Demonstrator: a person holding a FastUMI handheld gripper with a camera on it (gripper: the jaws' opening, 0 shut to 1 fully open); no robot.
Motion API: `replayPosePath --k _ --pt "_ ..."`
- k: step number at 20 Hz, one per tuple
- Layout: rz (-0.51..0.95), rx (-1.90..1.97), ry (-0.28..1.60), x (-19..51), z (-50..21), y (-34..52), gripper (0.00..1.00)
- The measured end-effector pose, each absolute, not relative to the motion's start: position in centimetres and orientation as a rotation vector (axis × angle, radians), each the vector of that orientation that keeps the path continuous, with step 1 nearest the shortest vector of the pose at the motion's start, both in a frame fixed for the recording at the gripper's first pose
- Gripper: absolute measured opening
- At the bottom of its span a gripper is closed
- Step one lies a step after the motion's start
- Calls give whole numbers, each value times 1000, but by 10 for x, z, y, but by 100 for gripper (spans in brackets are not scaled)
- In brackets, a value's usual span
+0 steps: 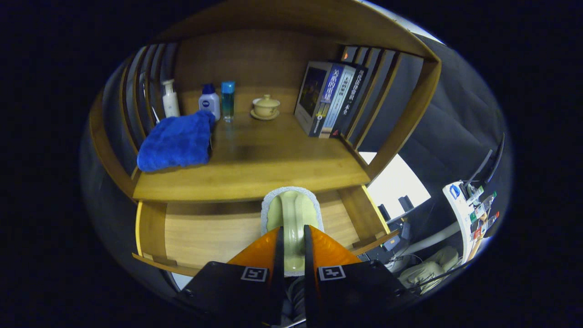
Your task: Pull open the drawer, take out the items inside it, and place them on the countertop above the cabinet.
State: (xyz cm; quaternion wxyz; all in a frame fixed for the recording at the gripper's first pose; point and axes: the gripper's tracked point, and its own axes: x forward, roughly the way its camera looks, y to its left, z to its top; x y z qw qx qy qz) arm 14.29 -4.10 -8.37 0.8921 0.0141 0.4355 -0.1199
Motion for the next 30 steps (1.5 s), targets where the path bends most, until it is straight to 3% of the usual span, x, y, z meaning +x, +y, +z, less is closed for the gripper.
replayPosePath --k 6,18,30 --pt "-217 -7 794 204 -59 -50 27" --pt "38 92 827 316 -108 -24 27" --pt "85 82 841 332 -136 -15 29"
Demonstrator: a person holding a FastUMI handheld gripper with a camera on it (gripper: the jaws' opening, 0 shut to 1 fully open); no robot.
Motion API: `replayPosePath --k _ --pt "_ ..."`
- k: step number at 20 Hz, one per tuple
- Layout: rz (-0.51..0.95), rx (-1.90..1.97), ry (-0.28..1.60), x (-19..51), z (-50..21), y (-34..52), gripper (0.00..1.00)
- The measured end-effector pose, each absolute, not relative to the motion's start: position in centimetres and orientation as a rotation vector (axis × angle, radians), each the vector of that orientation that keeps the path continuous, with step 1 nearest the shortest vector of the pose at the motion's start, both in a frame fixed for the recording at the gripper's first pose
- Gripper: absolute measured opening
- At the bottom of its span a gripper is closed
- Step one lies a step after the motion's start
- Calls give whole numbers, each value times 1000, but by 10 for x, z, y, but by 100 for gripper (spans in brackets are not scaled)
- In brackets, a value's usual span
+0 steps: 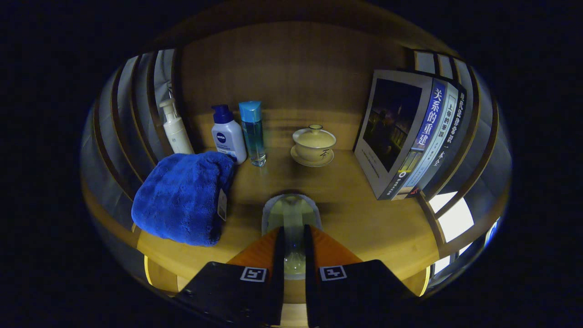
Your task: Pull open the drawer, take out the items inside it, and place them on the countertop above the cabinet.
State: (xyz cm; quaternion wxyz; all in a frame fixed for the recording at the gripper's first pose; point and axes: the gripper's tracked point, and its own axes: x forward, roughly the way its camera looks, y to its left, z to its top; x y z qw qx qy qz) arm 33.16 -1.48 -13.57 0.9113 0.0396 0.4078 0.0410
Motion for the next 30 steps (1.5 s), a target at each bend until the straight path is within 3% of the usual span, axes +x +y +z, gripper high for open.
replayPosePath --k 2,3,4,7,8,12,21,30 --pt "87 78 834 332 -137 -12 34" --pt "90 81 809 336 -135 -11 41" --pt "87 86 785 339 -132 -9 54" --pt "87 68 739 343 -126 -7 71" --pt "89 64 728 343 -124 -5 82" --pt "79 67 595 345 -88 -3 100" --pt "-5 105 290 288 14 -18 98" --pt "-77 -123 156 150 43 -17 98"
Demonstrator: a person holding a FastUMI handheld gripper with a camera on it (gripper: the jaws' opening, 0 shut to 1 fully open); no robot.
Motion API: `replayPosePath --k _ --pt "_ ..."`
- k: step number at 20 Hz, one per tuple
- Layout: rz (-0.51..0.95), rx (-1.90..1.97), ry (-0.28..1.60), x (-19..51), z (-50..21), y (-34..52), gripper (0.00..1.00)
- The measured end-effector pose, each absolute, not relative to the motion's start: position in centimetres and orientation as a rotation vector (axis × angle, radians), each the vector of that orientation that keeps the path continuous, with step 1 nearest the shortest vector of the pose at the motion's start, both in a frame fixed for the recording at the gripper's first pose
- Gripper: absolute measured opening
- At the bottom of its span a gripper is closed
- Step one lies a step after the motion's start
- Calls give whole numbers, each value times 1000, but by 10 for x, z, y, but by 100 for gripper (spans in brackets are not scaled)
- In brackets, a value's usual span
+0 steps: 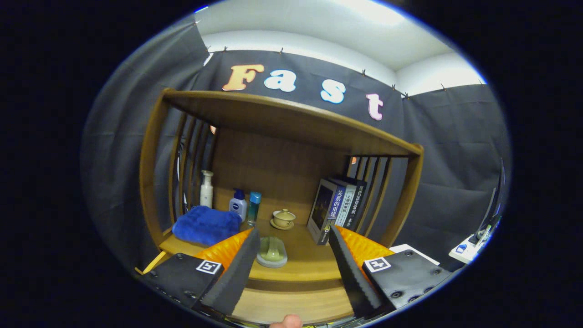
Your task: Pull open the drawer, take out the items inside it, and place them on the countertop above the cabinet.
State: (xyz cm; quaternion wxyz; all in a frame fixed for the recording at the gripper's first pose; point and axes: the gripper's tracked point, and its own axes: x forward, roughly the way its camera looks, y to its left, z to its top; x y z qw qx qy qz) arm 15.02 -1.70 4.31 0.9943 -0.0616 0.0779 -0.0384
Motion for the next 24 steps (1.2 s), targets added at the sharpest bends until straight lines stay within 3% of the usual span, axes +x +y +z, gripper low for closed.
replayPosePath --k 12,24 --pt "-85 -4 -5 35 -10 -21 98" --pt "-79 -26 110 4 -108 -20 98"
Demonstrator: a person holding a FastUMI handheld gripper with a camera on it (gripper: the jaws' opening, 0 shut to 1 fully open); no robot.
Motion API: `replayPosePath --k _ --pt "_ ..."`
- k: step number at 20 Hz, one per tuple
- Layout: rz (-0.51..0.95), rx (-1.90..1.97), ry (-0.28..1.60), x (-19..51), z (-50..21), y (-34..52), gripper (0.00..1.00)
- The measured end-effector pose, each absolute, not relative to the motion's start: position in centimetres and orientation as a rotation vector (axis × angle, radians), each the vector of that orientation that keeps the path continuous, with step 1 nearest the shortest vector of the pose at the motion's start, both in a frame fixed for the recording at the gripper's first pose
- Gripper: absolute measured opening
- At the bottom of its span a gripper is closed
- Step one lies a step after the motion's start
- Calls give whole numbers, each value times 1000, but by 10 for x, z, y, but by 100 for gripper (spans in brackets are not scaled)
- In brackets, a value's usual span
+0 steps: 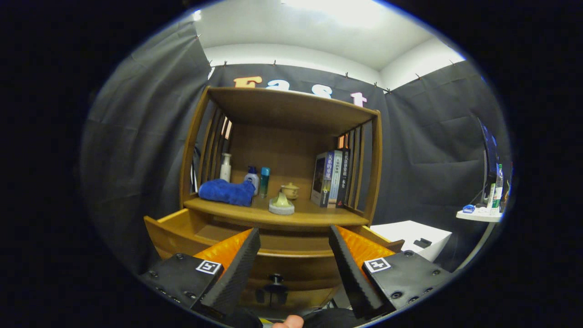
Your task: Pull open the drawer, take out the items inside it, and place them on the countertop above the cabinet.
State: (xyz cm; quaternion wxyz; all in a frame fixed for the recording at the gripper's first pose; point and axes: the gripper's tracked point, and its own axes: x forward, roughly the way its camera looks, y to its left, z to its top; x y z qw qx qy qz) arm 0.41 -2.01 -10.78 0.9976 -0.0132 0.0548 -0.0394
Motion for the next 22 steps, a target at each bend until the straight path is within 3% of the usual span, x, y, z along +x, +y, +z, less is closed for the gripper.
replayPosePath --k 12,22 --pt "-37 35 257 24 -192 -9 98" --pt "35 141 234 42 -201 -9 97"
